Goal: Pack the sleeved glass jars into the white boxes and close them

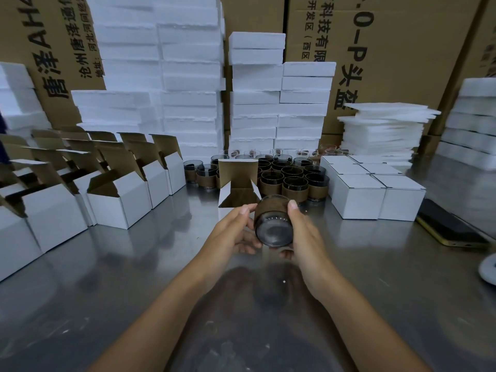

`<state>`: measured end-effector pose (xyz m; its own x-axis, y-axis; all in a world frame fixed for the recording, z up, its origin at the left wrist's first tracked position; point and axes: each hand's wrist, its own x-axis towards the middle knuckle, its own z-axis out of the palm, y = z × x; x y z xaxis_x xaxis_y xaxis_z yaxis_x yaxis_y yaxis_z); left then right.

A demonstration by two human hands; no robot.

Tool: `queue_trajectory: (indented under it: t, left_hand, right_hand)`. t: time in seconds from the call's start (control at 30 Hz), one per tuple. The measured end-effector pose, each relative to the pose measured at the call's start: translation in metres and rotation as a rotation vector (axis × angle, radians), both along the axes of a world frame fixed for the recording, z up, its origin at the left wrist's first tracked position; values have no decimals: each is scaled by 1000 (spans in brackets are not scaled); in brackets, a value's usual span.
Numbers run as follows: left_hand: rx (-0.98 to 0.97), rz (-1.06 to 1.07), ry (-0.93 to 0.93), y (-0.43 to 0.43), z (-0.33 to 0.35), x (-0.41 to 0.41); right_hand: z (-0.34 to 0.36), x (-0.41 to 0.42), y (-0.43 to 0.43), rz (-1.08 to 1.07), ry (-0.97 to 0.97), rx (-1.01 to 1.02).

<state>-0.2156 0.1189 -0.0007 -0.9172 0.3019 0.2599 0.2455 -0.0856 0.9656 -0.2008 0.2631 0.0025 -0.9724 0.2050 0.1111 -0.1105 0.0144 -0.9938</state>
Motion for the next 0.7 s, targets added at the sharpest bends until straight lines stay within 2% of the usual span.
queue_trajectory:
  t: [0.27, 0.4, 0.57, 0.7]
  left_hand:
    - [-11, 19, 11, 0, 1, 2]
    - [25, 42, 32, 0, 2, 2]
    - [53, 68, 56, 0, 5, 4]
    - [40, 129, 71, 1, 9, 5]
  right_hand:
    - [1, 1, -1, 14, -19, -41]
    - [1, 7, -2, 97, 125, -28]
    - [-1, 7, -4, 79, 288, -89]
    - [-9, 4, -6, 28, 362, 22]
